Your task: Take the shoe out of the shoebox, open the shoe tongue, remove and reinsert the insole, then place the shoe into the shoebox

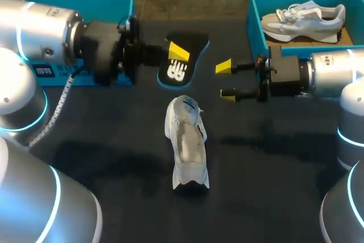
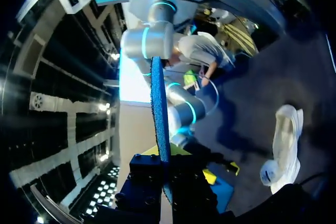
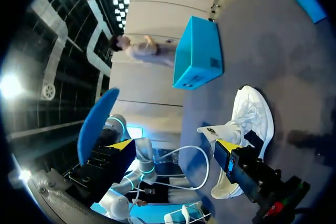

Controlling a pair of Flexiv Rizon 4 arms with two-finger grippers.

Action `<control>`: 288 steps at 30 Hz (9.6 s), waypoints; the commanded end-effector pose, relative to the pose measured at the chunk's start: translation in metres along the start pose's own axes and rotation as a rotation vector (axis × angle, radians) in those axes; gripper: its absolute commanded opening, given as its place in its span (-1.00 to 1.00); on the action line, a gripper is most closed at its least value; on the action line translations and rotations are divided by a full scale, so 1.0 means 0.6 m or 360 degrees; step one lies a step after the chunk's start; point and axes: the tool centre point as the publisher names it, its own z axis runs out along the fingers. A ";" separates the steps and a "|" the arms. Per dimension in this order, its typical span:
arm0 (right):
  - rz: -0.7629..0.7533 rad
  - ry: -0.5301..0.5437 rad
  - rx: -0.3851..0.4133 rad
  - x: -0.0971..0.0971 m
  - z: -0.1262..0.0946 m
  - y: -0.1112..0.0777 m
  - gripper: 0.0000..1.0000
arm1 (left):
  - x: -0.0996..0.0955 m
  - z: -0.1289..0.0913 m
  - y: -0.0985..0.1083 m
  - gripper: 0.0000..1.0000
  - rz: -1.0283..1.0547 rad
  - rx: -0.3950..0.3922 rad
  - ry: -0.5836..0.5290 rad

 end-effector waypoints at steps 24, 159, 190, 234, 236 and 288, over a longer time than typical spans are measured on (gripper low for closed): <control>0.0050 0.0056 -0.0007 -0.003 0.007 0.015 1.00 | 0.146 0.013 0.045 -1.00 0.0327 0.0015 -0.0076; 0.0168 0.0215 0.0069 -0.016 0.097 0.019 -1.00 | 0.088 -0.101 0.157 1.00 -0.0030 0.0160 0.0723; 0.0168 0.0215 0.0069 -0.016 0.097 0.019 -1.00 | 0.042 -0.006 0.230 1.00 -0.0306 -0.0006 0.2016; 0.0168 0.0215 0.0069 -0.016 0.097 0.019 -1.00 | 0.082 -0.061 0.184 1.00 -0.0244 -0.0105 0.0923; 0.0168 0.0215 0.0069 -0.016 0.097 0.019 -1.00 | 0.082 -0.061 0.184 1.00 -0.0244 -0.0105 0.0923; 0.0168 0.0215 0.0069 -0.016 0.097 0.019 -1.00 | 0.245 -0.023 0.232 1.00 -0.0152 -0.0168 0.0235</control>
